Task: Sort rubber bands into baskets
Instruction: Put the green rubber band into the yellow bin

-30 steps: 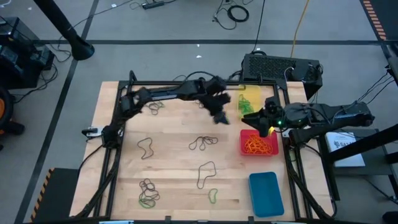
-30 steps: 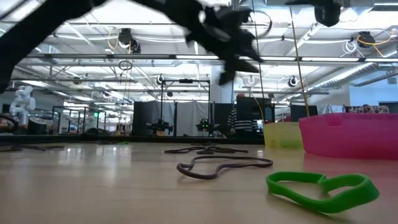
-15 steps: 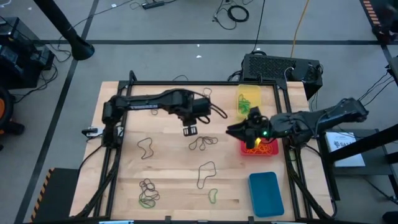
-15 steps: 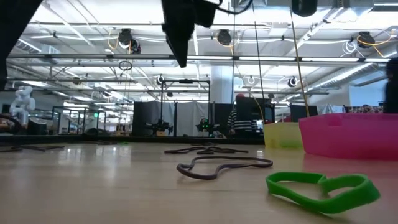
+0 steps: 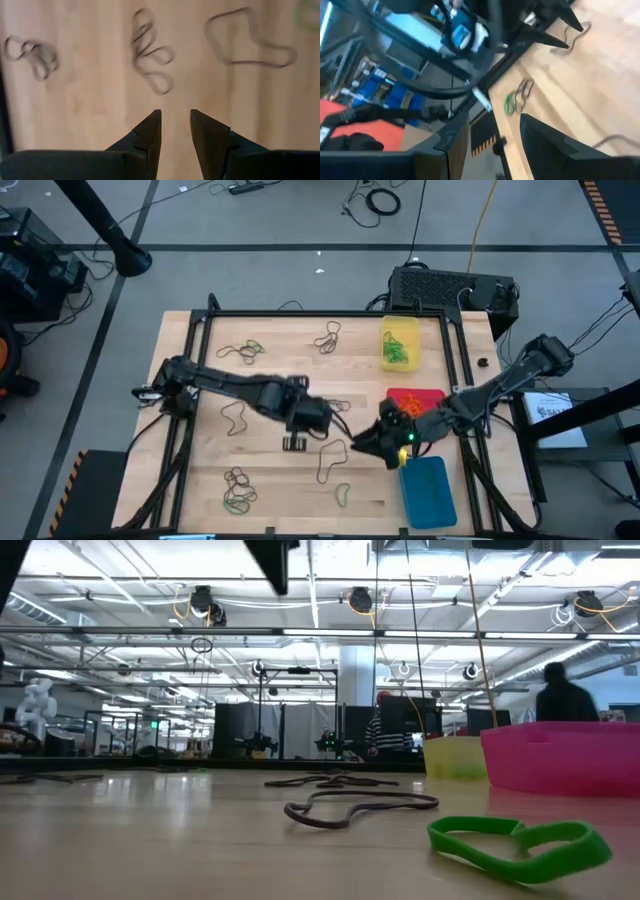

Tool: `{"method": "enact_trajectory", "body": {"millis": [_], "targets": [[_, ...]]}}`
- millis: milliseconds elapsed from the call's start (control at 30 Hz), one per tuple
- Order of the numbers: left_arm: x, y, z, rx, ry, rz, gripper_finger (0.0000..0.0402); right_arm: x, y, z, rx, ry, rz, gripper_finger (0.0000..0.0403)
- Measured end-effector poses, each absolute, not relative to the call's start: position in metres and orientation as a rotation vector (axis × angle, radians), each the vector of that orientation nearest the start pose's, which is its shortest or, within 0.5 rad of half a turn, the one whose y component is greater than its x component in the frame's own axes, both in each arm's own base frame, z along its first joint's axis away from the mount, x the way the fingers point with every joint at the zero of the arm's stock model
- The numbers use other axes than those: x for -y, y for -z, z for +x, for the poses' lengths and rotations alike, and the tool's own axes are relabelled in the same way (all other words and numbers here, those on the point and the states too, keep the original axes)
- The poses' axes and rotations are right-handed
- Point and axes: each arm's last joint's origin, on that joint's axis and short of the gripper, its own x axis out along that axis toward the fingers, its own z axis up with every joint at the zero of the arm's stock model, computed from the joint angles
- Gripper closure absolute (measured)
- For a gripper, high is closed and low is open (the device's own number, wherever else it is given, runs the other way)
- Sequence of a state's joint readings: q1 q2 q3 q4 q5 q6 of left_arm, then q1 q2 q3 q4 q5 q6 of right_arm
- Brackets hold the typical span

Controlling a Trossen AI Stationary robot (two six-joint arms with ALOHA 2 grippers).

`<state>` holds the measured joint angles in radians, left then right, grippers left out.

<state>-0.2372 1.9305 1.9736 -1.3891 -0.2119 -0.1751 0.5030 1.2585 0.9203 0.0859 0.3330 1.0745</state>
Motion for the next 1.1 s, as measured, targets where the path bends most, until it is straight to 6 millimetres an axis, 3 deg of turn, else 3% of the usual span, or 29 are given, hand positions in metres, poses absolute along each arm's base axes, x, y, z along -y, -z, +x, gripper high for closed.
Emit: {"method": "enact_trajectory", "body": {"millis": [233, 400, 600, 700, 867, 1100], "targets": [[0.127, -0.331, 0.375, -1.112, -0.064, 0.046, 0.0291, -0.135, -0.293, 0.246, -0.465, -0.064, 0.92, 0.0234], [0.154, -0.326, 0.384, -1.018, 0.004, 0.004, 0.0291, -0.14, -0.286, 0.241, -0.657, -0.195, 0.92, 0.0234], [0.191, -0.304, 0.407, -0.924, 0.161, -0.1, 0.0291, -0.159, -0.278, 0.224, -0.797, -0.291, 0.819, 0.0234], [0.208, -0.284, 0.419, -0.899, 0.159, -0.194, 0.0291, -0.168, -0.276, 0.215, -0.826, -0.314, 0.761, 0.0234], [0.227, -0.233, 0.432, -0.994, 0.078, -0.293, 0.0291, -0.183, -0.275, 0.202, -0.831, -0.344, 0.709, 0.0234], [0.239, -0.166, 0.441, -1.112, 0.019, -0.265, 0.0291, -0.193, -0.275, 0.191, -0.798, -0.328, 0.651, 0.0234]]}}
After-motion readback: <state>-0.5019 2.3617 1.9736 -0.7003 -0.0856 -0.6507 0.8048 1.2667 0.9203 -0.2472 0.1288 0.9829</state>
